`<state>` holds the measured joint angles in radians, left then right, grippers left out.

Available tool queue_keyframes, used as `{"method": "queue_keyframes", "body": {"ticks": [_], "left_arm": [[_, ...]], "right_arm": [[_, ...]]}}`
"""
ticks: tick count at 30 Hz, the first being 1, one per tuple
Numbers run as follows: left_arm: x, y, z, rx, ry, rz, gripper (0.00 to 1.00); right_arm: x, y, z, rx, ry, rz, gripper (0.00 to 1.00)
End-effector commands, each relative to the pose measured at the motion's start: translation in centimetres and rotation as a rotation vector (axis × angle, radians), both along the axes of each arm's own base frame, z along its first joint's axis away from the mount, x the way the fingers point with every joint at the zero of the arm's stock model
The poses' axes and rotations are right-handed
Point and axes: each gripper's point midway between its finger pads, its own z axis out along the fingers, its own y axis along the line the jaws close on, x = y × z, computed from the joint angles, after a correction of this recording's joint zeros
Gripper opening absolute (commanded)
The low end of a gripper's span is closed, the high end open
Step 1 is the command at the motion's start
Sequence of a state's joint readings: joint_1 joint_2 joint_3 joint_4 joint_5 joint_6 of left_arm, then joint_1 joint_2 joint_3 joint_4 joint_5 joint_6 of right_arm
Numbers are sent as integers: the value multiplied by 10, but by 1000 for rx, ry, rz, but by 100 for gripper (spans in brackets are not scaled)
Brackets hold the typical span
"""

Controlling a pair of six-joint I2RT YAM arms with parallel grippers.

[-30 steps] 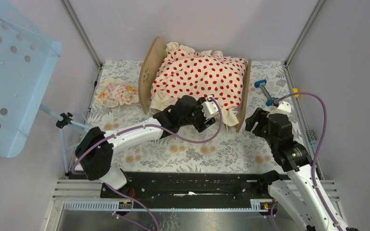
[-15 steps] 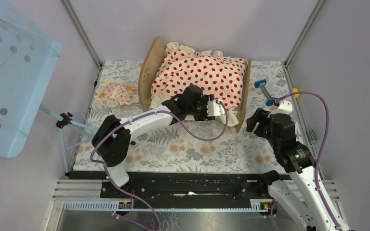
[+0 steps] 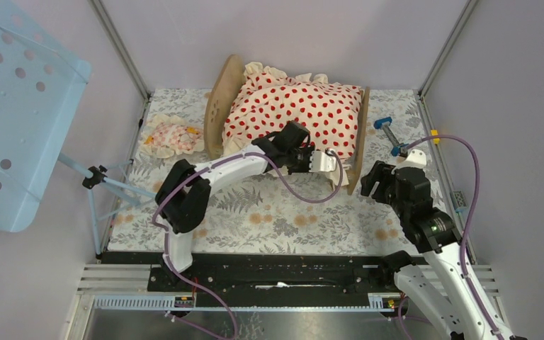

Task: Set up the pet bed
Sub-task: Adjust the ropes on the bed frame.

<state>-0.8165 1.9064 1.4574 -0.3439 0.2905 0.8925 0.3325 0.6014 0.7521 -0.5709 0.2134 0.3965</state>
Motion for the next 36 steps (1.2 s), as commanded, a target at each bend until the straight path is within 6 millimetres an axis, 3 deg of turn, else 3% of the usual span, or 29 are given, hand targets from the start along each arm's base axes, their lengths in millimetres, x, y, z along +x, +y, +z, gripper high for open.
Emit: {"method": "queue_keyframes", "body": {"ticks": [1, 6, 12, 20, 29, 36], "left_arm": [[-8, -18, -1, 18, 123, -45, 0], [-7, -25, 2, 18, 177, -24, 0], [2, -33, 8, -25, 199, 44, 0], [23, -60, 32, -130, 220, 105, 0], [28, -65, 32, -158, 229, 129, 0], [39, -68, 39, -209, 244, 164, 0]], "right_arm": [[9, 1, 4, -2, -4, -5, 75], [10, 1, -3, 51, -8, -51, 75], [-6, -12, -30, 92, 13, -148, 74], [-11, -3, -68, 267, 44, -231, 58], [18, -6, -108, 430, -18, -408, 41], [57, -13, -117, 435, -168, -469, 41]]}}
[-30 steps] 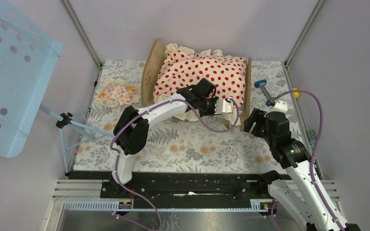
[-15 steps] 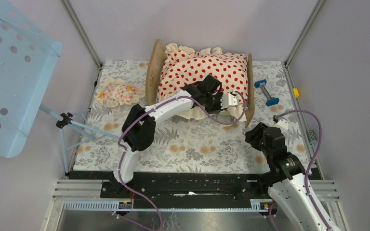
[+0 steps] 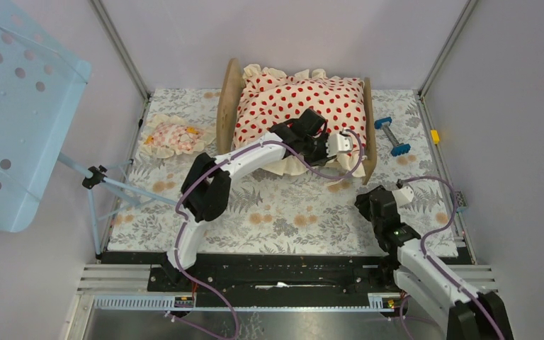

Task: Set up the pet bed
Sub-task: Adjust the ropes on the bed frame.

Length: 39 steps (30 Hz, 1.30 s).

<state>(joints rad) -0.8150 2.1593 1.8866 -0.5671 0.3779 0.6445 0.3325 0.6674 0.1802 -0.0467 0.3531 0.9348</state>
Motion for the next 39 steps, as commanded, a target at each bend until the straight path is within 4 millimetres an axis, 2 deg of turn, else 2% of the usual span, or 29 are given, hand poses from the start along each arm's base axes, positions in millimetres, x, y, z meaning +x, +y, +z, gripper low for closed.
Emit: {"method": "queue_keyframes", "body": {"ticks": [1, 6, 11, 15, 21, 34, 37, 39], "left_arm": [[24, -19, 34, -149, -7, 75, 0], [31, -22, 37, -170, 4, 87, 0], [35, -23, 34, -170, 4, 87, 0], [40, -23, 34, -179, 8, 94, 0], [43, -27, 35, -192, 17, 95, 0], [39, -30, 32, -199, 35, 70, 0], [37, -30, 31, -202, 46, 64, 0], [35, -31, 30, -202, 51, 61, 0]], "right_arm": [[47, -10, 41, 16, -258, -121, 41], [69, -12, 48, -47, -322, -123, 44], [87, -4, 39, -35, -319, -125, 47], [94, -12, 29, -34, -302, -197, 48], [110, -22, 24, -71, -296, -285, 59], [135, -29, -2, -63, -275, -405, 59], [139, -30, -5, -67, -270, -414, 57], [141, -32, -7, -65, -266, -419, 53]]}}
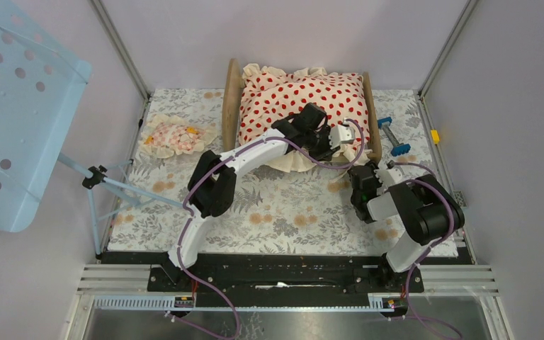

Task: Set up the pet bed
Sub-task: Adjust the ropes on the bed frame.

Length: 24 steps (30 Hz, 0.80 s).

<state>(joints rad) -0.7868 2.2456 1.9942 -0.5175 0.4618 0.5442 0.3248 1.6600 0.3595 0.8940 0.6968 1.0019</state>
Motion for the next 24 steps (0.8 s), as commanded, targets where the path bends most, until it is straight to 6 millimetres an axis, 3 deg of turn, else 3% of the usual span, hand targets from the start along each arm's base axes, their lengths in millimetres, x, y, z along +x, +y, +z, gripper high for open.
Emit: {"method": "queue_keyframes", "body": {"ticks": [1, 7, 12, 24], "left_arm": [[17, -9, 25, -93, -16, 29, 0], [17, -8, 22, -86, -12, 35, 0], [20, -6, 17, -71, -15, 51, 0], [17, -6, 11, -76, 2, 58, 0]], "right_arm": [[16, -13, 14, 12, -74, -91, 49], [14, -11, 6, 20, -55, -66, 21], [-1, -6, 7, 44, -47, -12, 0], [-59, 2, 8, 129, 165, 54, 0]]}}
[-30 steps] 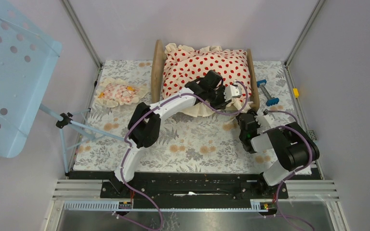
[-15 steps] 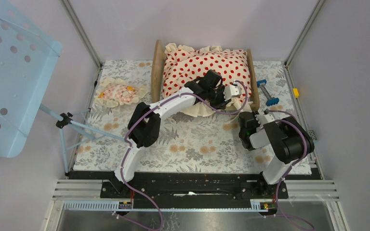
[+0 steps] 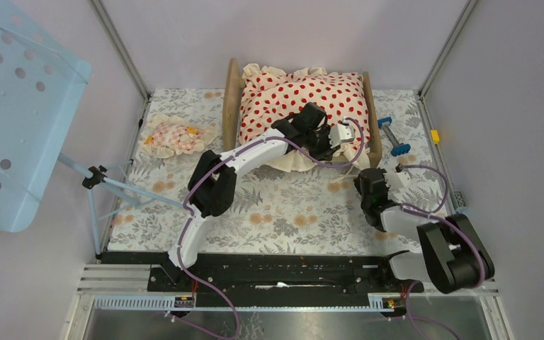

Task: Set up the pet bed
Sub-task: Adjust the ropes on the bed frame.

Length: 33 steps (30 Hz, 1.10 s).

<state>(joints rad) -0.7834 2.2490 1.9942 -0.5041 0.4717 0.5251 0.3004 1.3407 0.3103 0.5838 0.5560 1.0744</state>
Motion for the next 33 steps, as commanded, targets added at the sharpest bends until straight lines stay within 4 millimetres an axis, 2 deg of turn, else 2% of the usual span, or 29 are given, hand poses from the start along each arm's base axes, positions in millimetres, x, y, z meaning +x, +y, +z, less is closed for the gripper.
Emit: {"method": "queue_keyframes", "body": {"ticks": [1, 5, 11, 16, 21, 22, 24, 26, 29, 33], "left_arm": [[16, -4, 11, -61, -11, 51, 0], [16, -5, 10, -62, -10, 51, 0], [16, -3, 8, -56, -4, 60, 0], [14, 2, 5, -42, -8, 65, 0], [12, 9, 4, -20, -26, 64, 0], [11, 10, 4, -19, -26, 63, 0], [10, 10, 4, -21, -22, 58, 0], [8, 9, 4, -25, -14, 54, 0], [6, 9, 2, -27, 0, 54, 0], [4, 8, 4, -36, 17, 58, 0]], "right_arm": [[-34, -6, -15, 6, 141, -3, 0], [-49, -4, -13, 2, 183, 38, 0], [-75, 2, -34, 67, 301, 48, 0], [-98, -14, -48, 70, 384, -67, 0], [-104, -31, -37, 43, 353, -149, 0], [-106, -34, -35, 35, 345, -158, 4], [-105, -37, -28, 18, 318, -159, 29], [-103, -40, -19, 1, 286, -156, 41], [-100, -46, -1, -43, 235, -149, 46], [-91, -50, 30, -126, 144, -94, 49]]}}
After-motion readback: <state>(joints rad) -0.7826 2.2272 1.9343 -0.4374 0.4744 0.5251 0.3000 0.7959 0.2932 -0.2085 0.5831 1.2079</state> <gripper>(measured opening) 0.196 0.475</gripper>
